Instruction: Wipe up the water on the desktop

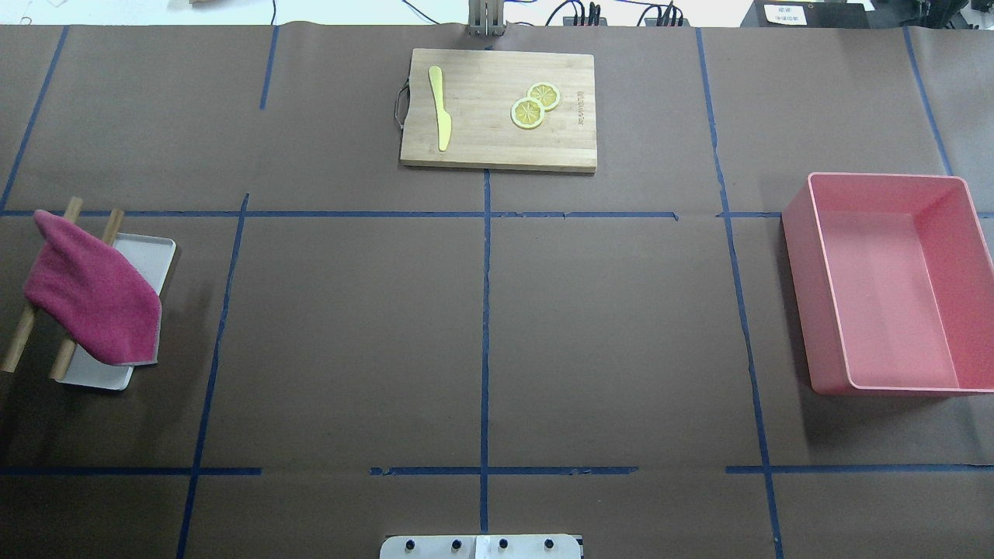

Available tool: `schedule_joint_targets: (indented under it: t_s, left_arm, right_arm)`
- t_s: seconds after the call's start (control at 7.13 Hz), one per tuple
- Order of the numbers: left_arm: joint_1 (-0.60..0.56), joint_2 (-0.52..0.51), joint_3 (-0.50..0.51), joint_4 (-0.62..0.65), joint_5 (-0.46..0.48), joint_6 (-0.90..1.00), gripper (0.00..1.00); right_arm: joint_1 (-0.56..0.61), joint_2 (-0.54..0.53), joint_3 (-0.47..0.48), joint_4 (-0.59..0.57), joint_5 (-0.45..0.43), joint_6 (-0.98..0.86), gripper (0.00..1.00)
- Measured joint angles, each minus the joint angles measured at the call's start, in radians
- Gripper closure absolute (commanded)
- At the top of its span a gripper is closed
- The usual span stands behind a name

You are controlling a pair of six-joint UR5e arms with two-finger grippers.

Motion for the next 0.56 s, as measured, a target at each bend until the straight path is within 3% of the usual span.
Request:
schedule_joint_targets:
  t_s: [0.56]
  left_arm:
    - [0.000, 0.000, 0.003, -0.069, 0.000, -0.001, 0.00]
  right_arm:
    - [-0.001, 0.008, 0.001, 0.011, -0.003, 0.001, 0.00]
